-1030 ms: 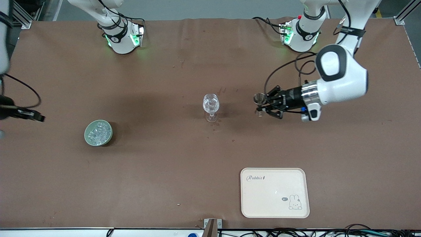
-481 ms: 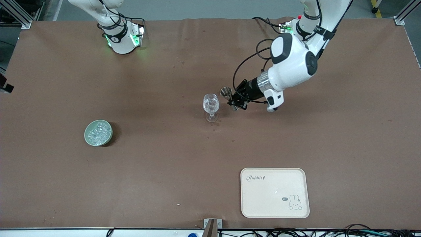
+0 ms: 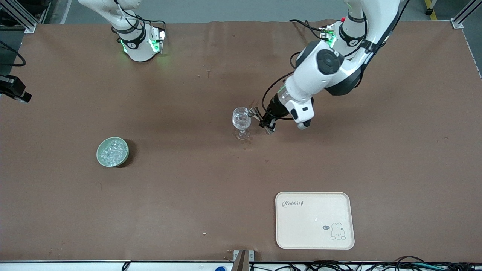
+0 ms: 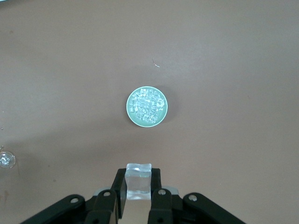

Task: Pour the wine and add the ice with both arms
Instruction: 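Tilt the metal jigger over the wine glass with the left gripper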

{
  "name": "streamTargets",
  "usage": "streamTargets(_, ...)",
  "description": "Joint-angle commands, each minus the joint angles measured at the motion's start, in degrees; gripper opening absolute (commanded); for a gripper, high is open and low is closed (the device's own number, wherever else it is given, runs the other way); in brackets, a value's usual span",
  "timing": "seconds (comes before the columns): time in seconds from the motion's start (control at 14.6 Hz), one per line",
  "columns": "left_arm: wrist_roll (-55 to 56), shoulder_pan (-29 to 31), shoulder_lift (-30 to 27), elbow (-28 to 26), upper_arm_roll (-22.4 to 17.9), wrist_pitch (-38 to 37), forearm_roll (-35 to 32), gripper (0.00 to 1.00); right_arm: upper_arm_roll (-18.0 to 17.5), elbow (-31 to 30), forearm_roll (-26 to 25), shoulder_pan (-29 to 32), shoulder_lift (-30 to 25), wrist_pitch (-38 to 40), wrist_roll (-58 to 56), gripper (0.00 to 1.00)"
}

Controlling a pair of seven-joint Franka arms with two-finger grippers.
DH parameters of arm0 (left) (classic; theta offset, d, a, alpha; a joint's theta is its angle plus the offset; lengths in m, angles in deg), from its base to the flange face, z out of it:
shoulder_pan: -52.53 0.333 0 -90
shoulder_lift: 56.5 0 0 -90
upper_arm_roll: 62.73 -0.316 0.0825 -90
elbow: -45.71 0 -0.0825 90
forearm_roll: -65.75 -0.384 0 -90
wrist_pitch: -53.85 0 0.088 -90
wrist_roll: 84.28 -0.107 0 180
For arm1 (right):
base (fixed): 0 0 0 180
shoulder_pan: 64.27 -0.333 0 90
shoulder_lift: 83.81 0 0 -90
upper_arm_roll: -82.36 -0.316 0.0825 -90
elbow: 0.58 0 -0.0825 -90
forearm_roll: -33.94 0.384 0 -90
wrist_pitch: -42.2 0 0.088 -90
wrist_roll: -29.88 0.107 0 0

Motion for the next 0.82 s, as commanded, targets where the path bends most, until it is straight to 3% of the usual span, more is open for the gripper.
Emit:
streamTargets(0.0, 9.87, -0.54, 3.59, 2.39, 2.71, 0.44, -12.45, 0.0, 0.28, -1.45, 0.82, 0.01, -1.19, -0.62, 0.34, 0.01)
streamTargets(0.27, 16.14, -0.71, 3.25, 2.31, 3.86, -1.04, -25.21, 0.0, 0.28, -1.45, 0.82, 0.01, -1.19, -0.53, 0.26, 0.01)
streamTargets(0.76, 20.61, -0.45, 2.81, 2.4, 7.11, -8.86, -40.07, 0.0, 0.28, -1.54, 0.91, 0.01, -1.19, -0.35, 0.26, 0.01)
